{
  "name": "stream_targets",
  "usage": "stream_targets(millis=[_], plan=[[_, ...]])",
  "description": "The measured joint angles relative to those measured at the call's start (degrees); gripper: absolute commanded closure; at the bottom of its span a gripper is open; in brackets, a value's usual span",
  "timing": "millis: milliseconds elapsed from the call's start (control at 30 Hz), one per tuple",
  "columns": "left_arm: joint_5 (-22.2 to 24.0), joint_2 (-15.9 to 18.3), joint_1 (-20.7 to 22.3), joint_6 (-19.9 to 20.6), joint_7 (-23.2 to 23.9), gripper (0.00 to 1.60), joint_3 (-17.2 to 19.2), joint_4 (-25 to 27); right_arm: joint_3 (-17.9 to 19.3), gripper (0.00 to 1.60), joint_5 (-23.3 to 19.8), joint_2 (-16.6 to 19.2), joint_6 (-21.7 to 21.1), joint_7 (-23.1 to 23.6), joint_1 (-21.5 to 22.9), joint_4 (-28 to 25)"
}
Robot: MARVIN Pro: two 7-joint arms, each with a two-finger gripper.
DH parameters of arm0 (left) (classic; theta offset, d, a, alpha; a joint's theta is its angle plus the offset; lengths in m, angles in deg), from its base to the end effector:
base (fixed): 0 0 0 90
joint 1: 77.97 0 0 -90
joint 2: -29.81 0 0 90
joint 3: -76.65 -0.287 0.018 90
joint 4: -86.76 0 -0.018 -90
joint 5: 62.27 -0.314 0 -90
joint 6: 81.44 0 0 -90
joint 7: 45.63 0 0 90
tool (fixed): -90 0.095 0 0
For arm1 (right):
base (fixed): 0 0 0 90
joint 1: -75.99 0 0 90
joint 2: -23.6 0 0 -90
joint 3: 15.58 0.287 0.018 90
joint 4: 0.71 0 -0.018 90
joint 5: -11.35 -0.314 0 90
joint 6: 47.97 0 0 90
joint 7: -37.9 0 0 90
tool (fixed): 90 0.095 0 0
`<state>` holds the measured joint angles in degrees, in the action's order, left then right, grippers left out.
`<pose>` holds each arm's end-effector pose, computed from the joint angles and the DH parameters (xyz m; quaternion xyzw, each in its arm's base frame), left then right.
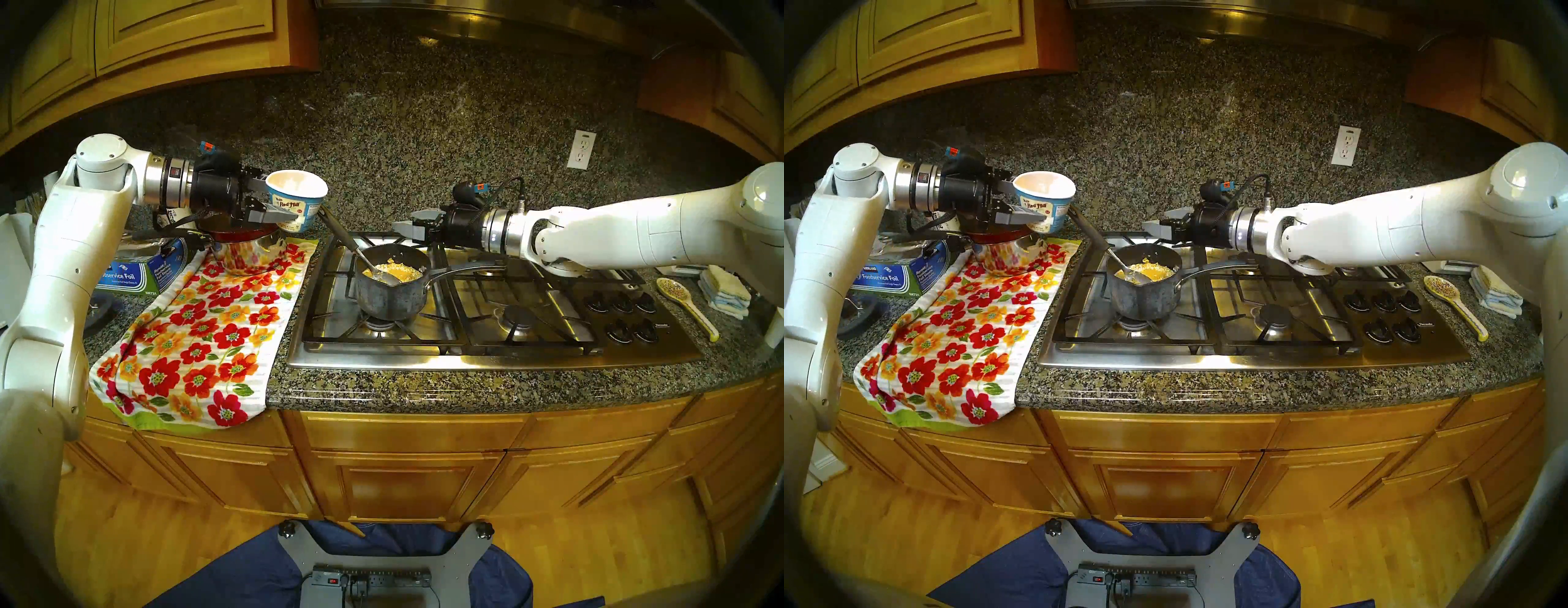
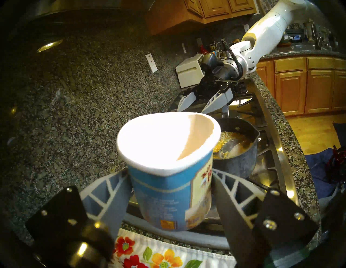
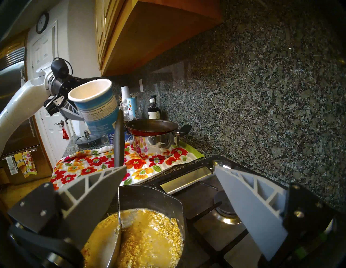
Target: Pour oats into pot and stir with a spoon
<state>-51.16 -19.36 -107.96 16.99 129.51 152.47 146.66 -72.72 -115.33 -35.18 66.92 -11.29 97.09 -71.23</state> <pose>0.5187 0.1705 0.0058 0.6045 -0.5573 0.5384 0.1847 0.5472 0.0128 -0.0954 -0.6604 -0.3491 -0.5628 0.3540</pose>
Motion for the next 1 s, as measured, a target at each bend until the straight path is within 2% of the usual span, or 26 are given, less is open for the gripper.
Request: stream_targets(millis=[567,1000], plan=[[-4.66,-1.8,5.08,-6.51,0.01,0.82,-2.58,-8.64,0.0,0.0,-0.02,0.0,0.0,0.01,0.0,-0.01],[-6.67,-3.64,8.63,-9.92,0.02,0.82,-3.15,-13.95,-0.01,0.0,-0.04,-0.01,0.0,0.01,0.0,-0.01]])
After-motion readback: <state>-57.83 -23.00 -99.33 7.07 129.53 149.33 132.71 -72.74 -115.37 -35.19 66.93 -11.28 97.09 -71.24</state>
